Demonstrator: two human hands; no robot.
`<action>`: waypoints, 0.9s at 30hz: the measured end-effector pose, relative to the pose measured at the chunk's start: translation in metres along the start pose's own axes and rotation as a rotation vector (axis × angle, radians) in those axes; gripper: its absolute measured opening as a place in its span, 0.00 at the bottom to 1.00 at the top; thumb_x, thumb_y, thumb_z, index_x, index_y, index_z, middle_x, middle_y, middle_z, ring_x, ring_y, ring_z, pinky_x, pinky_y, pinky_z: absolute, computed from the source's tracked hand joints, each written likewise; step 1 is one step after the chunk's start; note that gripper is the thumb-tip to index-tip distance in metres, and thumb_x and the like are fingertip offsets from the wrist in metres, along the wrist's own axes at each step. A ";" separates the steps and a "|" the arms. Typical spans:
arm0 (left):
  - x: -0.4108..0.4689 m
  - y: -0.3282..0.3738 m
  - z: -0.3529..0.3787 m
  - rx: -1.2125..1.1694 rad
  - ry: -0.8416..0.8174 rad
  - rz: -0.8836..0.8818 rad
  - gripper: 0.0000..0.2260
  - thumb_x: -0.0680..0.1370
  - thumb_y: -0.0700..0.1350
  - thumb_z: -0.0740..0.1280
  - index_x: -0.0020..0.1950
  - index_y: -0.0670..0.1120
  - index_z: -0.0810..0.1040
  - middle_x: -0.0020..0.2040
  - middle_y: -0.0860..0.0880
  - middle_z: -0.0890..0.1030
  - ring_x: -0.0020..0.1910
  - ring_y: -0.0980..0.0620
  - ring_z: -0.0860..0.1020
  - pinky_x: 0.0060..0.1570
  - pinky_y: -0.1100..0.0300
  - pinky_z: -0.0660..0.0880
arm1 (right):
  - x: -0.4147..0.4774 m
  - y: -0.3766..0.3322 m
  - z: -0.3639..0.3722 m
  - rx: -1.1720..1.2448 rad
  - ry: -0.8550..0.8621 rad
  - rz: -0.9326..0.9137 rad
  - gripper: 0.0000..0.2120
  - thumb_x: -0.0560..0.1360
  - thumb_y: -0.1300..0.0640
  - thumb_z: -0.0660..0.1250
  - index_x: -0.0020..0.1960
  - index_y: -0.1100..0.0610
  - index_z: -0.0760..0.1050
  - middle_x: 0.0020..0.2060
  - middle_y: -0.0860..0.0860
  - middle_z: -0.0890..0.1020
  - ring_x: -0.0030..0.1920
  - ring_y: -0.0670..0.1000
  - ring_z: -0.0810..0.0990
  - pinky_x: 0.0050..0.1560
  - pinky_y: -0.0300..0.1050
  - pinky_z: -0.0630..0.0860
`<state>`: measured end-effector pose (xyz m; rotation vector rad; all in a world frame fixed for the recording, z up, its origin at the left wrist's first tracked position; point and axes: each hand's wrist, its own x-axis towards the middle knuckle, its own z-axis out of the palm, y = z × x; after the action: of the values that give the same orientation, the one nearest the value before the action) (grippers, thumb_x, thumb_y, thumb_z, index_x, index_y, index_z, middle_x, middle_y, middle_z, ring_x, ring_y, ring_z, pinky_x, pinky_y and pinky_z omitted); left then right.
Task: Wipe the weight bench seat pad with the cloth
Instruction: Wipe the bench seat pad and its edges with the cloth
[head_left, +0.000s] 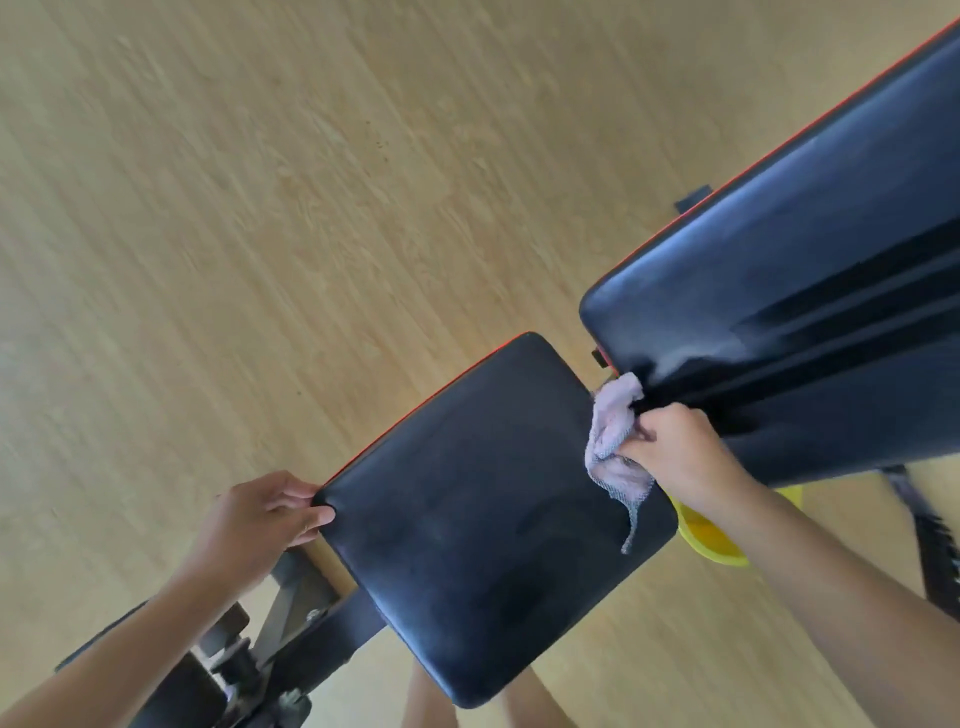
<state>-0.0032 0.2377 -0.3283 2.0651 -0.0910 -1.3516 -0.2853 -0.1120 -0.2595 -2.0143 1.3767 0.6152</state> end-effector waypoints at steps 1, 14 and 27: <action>0.000 0.002 0.000 0.001 0.002 -0.002 0.07 0.71 0.36 0.79 0.46 0.43 0.86 0.41 0.49 0.89 0.40 0.48 0.89 0.45 0.57 0.84 | -0.006 0.006 0.000 0.005 -0.008 0.010 0.22 0.69 0.51 0.74 0.25 0.58 0.66 0.20 0.49 0.66 0.29 0.53 0.62 0.27 0.44 0.60; -0.005 0.006 -0.005 0.070 0.001 -0.013 0.07 0.71 0.40 0.80 0.45 0.50 0.86 0.44 0.52 0.89 0.38 0.47 0.89 0.36 0.70 0.81 | -0.070 0.068 0.035 0.194 0.123 0.131 0.26 0.71 0.59 0.74 0.23 0.53 0.61 0.21 0.53 0.64 0.34 0.53 0.58 0.30 0.45 0.56; -0.001 0.004 -0.010 0.109 -0.041 -0.026 0.14 0.67 0.48 0.81 0.52 0.50 0.86 0.48 0.53 0.89 0.41 0.46 0.89 0.56 0.46 0.79 | -0.181 -0.009 0.173 0.968 -0.185 0.752 0.05 0.72 0.58 0.75 0.41 0.60 0.85 0.32 0.53 0.85 0.29 0.47 0.82 0.32 0.41 0.79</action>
<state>0.0060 0.2402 -0.3232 2.1355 -0.1589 -1.4339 -0.3459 0.1308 -0.2572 -0.6526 1.8175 0.3009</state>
